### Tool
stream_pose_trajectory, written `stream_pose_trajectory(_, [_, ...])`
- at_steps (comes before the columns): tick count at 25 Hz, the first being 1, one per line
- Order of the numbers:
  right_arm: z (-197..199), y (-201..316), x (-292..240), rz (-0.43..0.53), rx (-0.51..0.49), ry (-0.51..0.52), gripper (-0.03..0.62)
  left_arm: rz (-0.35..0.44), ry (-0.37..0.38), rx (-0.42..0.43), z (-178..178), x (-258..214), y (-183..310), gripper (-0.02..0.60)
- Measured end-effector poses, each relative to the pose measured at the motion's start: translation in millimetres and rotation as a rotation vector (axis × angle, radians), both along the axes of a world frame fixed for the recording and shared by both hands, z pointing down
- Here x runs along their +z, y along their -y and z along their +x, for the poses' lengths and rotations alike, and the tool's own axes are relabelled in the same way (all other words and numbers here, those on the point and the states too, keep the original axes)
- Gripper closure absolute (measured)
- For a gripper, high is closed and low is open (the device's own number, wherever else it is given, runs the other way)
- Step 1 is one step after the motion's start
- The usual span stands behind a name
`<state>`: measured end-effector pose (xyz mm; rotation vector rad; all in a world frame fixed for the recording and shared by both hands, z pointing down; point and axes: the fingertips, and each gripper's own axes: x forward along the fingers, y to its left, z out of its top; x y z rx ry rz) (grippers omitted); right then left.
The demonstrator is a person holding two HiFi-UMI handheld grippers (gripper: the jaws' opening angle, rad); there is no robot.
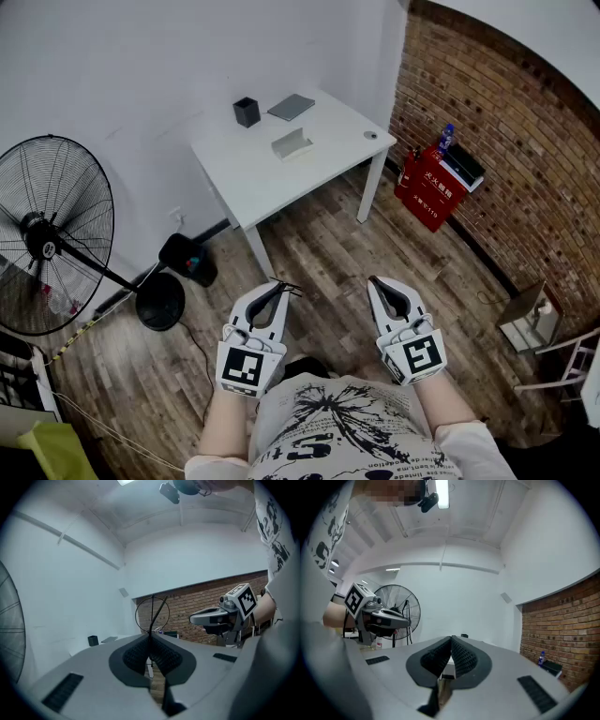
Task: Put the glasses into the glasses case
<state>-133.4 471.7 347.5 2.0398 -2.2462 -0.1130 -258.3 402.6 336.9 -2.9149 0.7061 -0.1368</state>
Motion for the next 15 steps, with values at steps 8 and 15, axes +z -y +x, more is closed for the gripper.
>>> stream_pose_trajectory(8, [9, -3, 3, -0.010, 0.007, 0.004, 0.580, -0.014, 0.005, 0.007, 11, 2, -1, 0.565])
stream_pose_trajectory(15, [28, -3, 5, -0.013, 0.008, 0.039, 0.580, -0.039, 0.028, 0.011, 31, 5, 1, 0.565])
